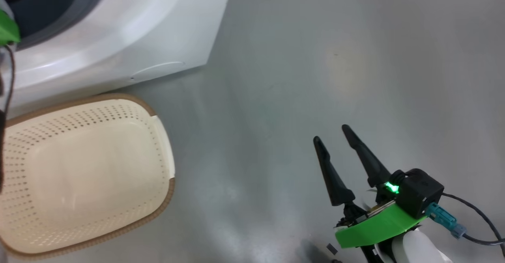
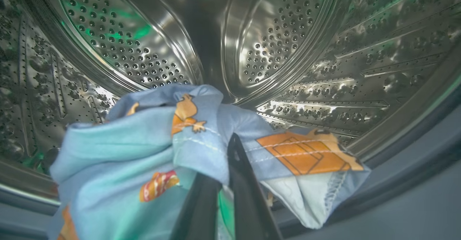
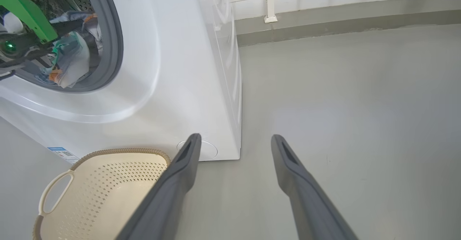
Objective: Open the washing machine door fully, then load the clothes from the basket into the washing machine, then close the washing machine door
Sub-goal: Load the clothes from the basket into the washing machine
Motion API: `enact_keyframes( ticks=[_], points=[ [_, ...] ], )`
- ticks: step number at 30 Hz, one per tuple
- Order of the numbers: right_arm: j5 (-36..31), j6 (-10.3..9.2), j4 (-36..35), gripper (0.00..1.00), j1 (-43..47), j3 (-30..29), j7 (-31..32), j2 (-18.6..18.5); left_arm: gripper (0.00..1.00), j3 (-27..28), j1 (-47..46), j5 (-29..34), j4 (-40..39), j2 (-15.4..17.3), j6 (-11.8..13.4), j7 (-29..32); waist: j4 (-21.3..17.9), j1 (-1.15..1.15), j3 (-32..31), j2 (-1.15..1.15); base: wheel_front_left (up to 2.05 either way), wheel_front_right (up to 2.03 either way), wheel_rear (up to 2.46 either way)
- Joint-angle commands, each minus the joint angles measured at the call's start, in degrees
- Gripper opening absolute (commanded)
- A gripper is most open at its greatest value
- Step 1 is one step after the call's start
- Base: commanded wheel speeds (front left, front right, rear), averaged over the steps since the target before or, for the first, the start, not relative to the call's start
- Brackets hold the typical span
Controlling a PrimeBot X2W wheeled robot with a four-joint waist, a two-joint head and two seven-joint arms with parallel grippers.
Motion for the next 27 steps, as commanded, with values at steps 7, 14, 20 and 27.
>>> enact_keyframes(
  ticks=[7, 14, 20, 27],
  points=[
    [1.4, 0.35, -0.6, 1.0, 0.1, 3.4, -0.3, 0.0, 0.0, 0.1, -8.3, 2.3, 7.0, 5.5, -0.1, 0.0, -3.6, 0.0, 2.9, 0.0, 0.0, 0.0, 0.0],
    [1.5, 0.35, -0.6, 1.0, 0.5, 5.2, -0.3, 0.0, 0.0, -0.4, -14.8, 2.3, 12.2, 7.0, -2.0, -0.7, -5.2, 0.0, 4.9, 0.0, 0.0, 0.0, 0.0],
    [1.9, 0.35, -0.9, 1.0, 0.5, 5.9, -0.3, 0.0, 0.0, -0.7, -20.3, 2.1, 15.3, 8.3, -3.5, -0.9, -6.3, 0.0, 6.8, 0.0, 0.0, 0.0, 0.0],
    [2.5, 0.35, -1.2, 1.0, 0.3, 6.2, -0.3, 0.0, 0.0, -1.1, -25.0, 2.9, 14.9, 8.6, -2.4, -3.3, -6.5, 0.0, 8.2, 0.0, 0.0, 0.0, 0.0]
  ],
)
